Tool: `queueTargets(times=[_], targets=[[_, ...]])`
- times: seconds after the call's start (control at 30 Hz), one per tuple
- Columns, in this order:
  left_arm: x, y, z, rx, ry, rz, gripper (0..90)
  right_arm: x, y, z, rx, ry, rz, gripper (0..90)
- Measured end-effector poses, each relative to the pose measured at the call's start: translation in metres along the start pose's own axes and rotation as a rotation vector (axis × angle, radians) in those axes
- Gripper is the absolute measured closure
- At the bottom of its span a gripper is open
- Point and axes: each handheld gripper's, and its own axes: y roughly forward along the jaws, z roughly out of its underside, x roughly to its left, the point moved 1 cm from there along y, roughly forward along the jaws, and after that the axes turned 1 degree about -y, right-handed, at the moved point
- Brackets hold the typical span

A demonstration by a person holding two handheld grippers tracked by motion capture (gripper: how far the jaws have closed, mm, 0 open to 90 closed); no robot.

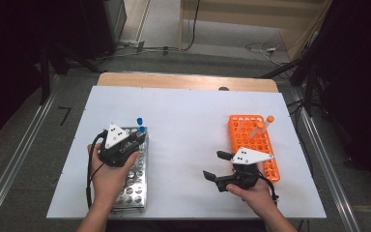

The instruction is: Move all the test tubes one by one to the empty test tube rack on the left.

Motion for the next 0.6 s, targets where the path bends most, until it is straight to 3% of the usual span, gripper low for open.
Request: queueTargets(times=[0.33, 0.6], targets=[[0.000, 0.000, 0.000, 0.007, -0.012, 0.021, 71.1, -0.003, -0.001, -0.001, -0.006, 0.007, 0.014, 14.4], [-0.002, -0.005, -0.002, -0.025, -0.041, 0.015, 52.6, -0.013, -0.006, -0.003, -0.030, 0.033, 0.062, 16.0]])
